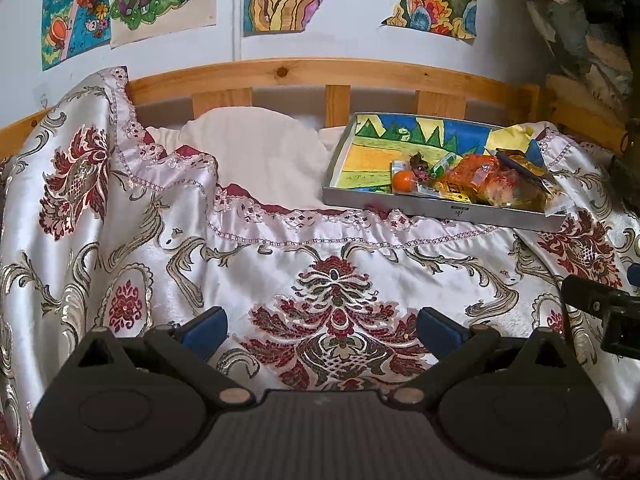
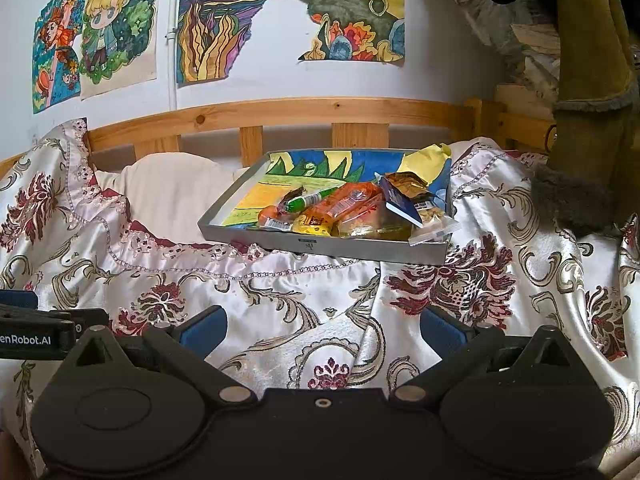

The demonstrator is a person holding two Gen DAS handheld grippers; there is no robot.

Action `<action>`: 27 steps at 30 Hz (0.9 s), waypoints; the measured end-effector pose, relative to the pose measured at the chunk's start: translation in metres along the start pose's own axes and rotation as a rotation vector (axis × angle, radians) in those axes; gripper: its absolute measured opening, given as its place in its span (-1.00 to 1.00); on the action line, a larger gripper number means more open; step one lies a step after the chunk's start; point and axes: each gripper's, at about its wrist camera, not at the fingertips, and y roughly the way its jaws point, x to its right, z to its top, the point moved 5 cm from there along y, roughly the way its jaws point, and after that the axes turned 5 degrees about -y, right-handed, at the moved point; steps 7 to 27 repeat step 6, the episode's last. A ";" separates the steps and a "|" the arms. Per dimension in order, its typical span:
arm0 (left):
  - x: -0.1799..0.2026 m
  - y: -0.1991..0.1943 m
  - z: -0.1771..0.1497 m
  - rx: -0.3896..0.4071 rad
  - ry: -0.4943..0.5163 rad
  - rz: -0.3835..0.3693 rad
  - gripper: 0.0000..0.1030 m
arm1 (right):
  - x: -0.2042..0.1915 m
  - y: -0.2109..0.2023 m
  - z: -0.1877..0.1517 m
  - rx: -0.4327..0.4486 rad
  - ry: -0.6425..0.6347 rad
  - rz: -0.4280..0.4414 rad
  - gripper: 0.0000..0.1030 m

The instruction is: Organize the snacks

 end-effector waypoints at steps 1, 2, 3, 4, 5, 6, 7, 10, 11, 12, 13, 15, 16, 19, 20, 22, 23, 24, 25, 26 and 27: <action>0.000 0.000 0.000 0.001 0.001 0.000 0.99 | 0.000 0.000 -0.001 0.000 0.000 0.000 0.99; 0.000 0.000 0.000 0.000 0.002 0.000 0.99 | 0.000 0.000 0.000 0.000 0.000 0.000 0.99; 0.000 0.000 0.000 -0.001 0.002 0.000 0.99 | 0.000 0.000 0.000 0.000 0.000 -0.001 0.99; 0.000 0.000 0.000 -0.003 0.003 -0.001 0.99 | -0.001 0.000 -0.001 -0.001 -0.001 0.000 0.99; 0.000 0.000 0.000 -0.004 0.002 0.000 0.99 | -0.001 0.000 -0.001 -0.001 -0.001 0.000 0.99; 0.000 0.000 0.000 -0.005 0.002 0.001 0.99 | -0.001 0.000 -0.001 -0.001 -0.001 0.000 0.99; 0.000 0.000 0.000 -0.005 0.002 0.001 0.99 | -0.001 0.000 -0.001 -0.001 -0.001 0.000 0.99; 0.000 0.000 0.000 -0.005 0.002 0.001 0.99 | -0.001 0.000 -0.001 -0.001 -0.001 0.000 0.99; 0.000 0.000 0.000 -0.005 0.002 0.001 0.99 | -0.001 0.000 -0.001 -0.001 -0.001 0.000 0.99; 0.000 0.000 0.000 -0.005 0.002 0.001 0.99 | -0.001 0.000 -0.001 -0.001 -0.001 0.000 0.99; 0.000 0.000 0.000 -0.005 0.002 0.001 0.99 | -0.001 0.000 -0.001 -0.001 -0.001 0.000 0.99; 0.000 0.000 0.000 -0.005 0.002 0.001 0.99 | -0.001 0.000 -0.001 -0.001 -0.001 0.000 0.99; 0.000 0.000 0.000 -0.005 0.002 0.001 0.99 | -0.001 0.000 -0.001 -0.001 -0.001 0.000 0.99; 0.000 0.000 0.000 -0.005 0.002 0.001 0.99 | -0.001 0.000 -0.001 -0.001 -0.001 0.000 0.99; 0.000 0.000 0.000 -0.005 0.002 0.001 0.99 | -0.001 0.000 -0.001 -0.001 -0.001 0.000 0.99; 0.000 0.000 0.000 -0.005 0.002 0.001 0.99 | -0.001 0.000 -0.001 -0.001 -0.001 0.000 0.99; 0.000 0.000 0.000 -0.005 0.002 0.001 0.99 | -0.001 0.000 -0.001 -0.001 -0.001 0.000 0.99; 0.000 0.000 0.000 -0.005 0.002 0.001 0.99 | -0.001 0.000 -0.001 -0.001 -0.001 0.000 0.99; 0.000 0.000 0.000 -0.005 0.002 0.001 0.99 | -0.001 0.000 -0.001 -0.001 -0.001 0.000 0.99; 0.000 0.000 0.000 -0.005 0.002 0.001 0.99 | -0.001 0.000 -0.001 -0.001 -0.001 0.000 0.99; 0.000 0.000 0.000 -0.005 0.002 0.001 0.99 | -0.001 0.000 -0.001 -0.001 -0.001 0.000 0.99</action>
